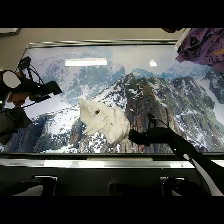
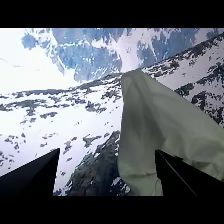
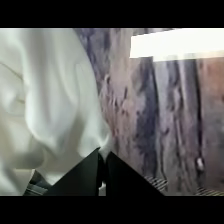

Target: Fold the clothes and pants, and hang the long-sleeved shirts on hangers.

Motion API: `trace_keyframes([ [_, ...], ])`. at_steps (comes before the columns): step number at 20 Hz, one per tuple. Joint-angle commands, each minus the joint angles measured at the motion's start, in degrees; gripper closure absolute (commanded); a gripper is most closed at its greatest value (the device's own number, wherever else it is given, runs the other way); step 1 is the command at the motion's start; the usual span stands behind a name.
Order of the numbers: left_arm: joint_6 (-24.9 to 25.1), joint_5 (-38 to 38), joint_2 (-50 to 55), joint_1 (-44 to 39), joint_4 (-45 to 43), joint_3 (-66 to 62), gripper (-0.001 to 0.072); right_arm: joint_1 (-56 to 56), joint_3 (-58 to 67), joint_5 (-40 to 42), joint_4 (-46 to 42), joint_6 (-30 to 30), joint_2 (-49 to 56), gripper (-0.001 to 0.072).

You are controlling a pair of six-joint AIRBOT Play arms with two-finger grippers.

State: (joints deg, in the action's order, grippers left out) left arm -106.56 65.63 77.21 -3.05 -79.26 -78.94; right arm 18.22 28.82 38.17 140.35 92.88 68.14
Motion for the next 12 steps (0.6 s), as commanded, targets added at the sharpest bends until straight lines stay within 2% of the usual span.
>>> trace_keyframes([
  [1,0.96,-0.59,2.34,1.16,5.16,1.77,0.0037,-0.70,2.14,3.45,-4.15,-0.39,-1.11,0.0682],
  [5,8.37,-3.87,7.52,1.66,16.79,5.73,0.0037,-8.00,4.20,11.08,-14.99,-5.55,-6.80,0.0681],
  [9,9.77,-7.82,12.55,-0.52,18.86,6.45,0.0037,-12.48,4.57,16.79,-16.72,-5.66,-11.43,0.0681],
  [12,13.49,-9.38,16.15,-2.03,24.68,6.45,0.0038,-12.48,4.63,17.75,-17.00,-5.77,-12.68,0.0681],
])
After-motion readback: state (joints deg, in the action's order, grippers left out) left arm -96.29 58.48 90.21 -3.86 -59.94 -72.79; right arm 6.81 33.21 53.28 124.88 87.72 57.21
